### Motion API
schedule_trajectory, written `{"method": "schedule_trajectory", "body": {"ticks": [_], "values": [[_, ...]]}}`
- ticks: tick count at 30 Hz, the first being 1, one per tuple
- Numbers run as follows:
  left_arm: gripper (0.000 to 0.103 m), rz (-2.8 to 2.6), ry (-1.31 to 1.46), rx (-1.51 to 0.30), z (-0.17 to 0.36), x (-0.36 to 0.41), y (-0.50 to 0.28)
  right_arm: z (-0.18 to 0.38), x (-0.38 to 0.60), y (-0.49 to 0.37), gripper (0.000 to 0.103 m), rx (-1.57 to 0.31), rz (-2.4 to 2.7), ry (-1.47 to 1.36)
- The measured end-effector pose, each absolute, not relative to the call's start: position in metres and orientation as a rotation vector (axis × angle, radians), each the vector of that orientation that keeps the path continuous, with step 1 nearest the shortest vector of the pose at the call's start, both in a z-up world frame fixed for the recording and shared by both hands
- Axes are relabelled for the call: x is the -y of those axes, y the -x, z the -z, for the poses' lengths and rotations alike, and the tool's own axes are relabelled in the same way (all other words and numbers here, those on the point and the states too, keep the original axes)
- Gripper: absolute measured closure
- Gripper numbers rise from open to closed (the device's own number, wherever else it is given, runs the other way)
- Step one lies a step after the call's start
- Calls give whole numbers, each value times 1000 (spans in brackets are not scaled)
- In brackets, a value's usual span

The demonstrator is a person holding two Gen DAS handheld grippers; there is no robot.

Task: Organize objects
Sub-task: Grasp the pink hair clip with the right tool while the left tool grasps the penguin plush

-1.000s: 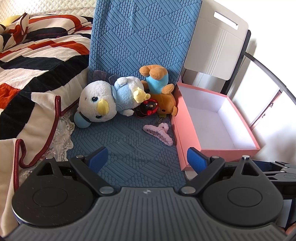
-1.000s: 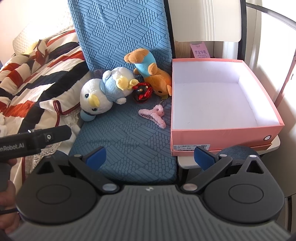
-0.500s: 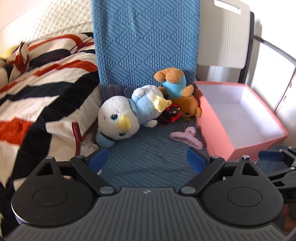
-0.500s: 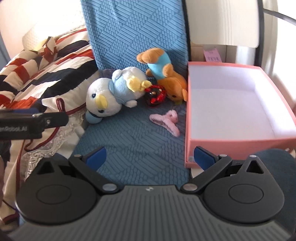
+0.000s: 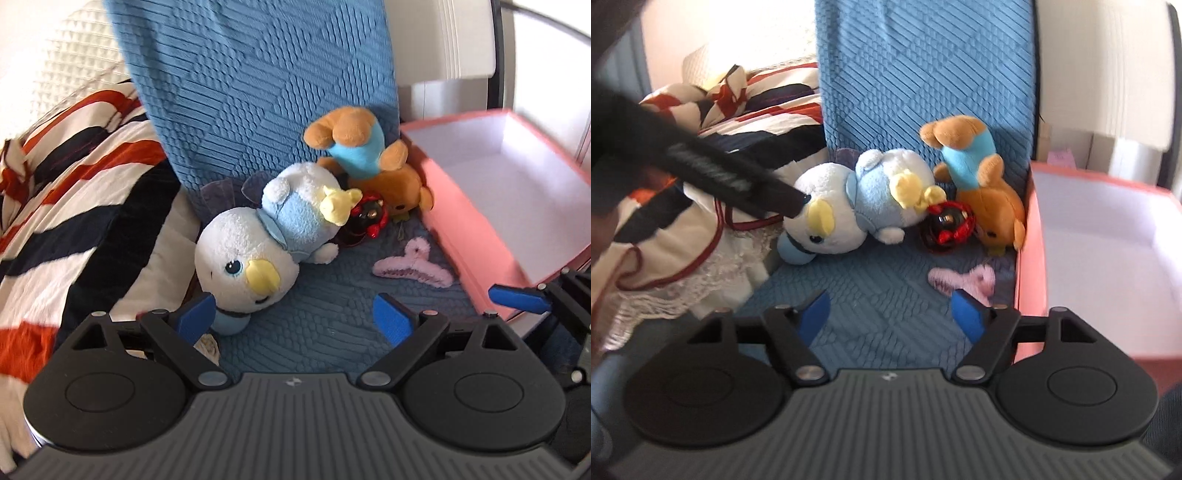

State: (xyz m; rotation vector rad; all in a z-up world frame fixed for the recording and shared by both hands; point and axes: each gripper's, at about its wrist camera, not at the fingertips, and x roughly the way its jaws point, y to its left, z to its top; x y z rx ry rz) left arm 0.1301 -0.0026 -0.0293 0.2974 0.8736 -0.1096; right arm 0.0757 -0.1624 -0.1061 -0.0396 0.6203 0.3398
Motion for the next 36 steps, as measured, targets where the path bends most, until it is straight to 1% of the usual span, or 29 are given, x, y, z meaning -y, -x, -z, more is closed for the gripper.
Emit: {"method": "schedule_trajectory", "body": {"ticks": [2, 5, 9, 14, 18, 23, 29, 31, 33, 36], "values": [[8, 120, -278, -934, 37, -1, -151, 113, 157, -79, 37, -612, -333, 78], [8, 115, -292, -978, 47, -4, -178, 123, 153, -87, 38, -619, -348, 86], [8, 98, -413, -1018, 62, -1, -208, 136, 143, -103, 38, -634, -334, 126], [8, 154, -587, -1069, 80, 11, -233, 151, 126, -118, 38, -586, -255, 251], [8, 155, -744, -1052, 93, 24, -248, 166, 122, -135, 38, -600, -213, 288], [8, 159, -818, -1067, 103, 34, -268, 190, 121, -156, 38, -668, -163, 358], [8, 156, -954, -1055, 119, 39, -279, 215, 124, -164, 39, -673, -84, 447], [8, 165, -994, -1056, 126, 40, -279, 221, 122, -165, 41, -688, -65, 480], [8, 174, -1030, -1063, 133, 40, -281, 226, 121, -169, 47, -707, -53, 485], [8, 176, -1082, -1067, 144, 39, -283, 228, 123, -171, 52, -712, -43, 492]]}}
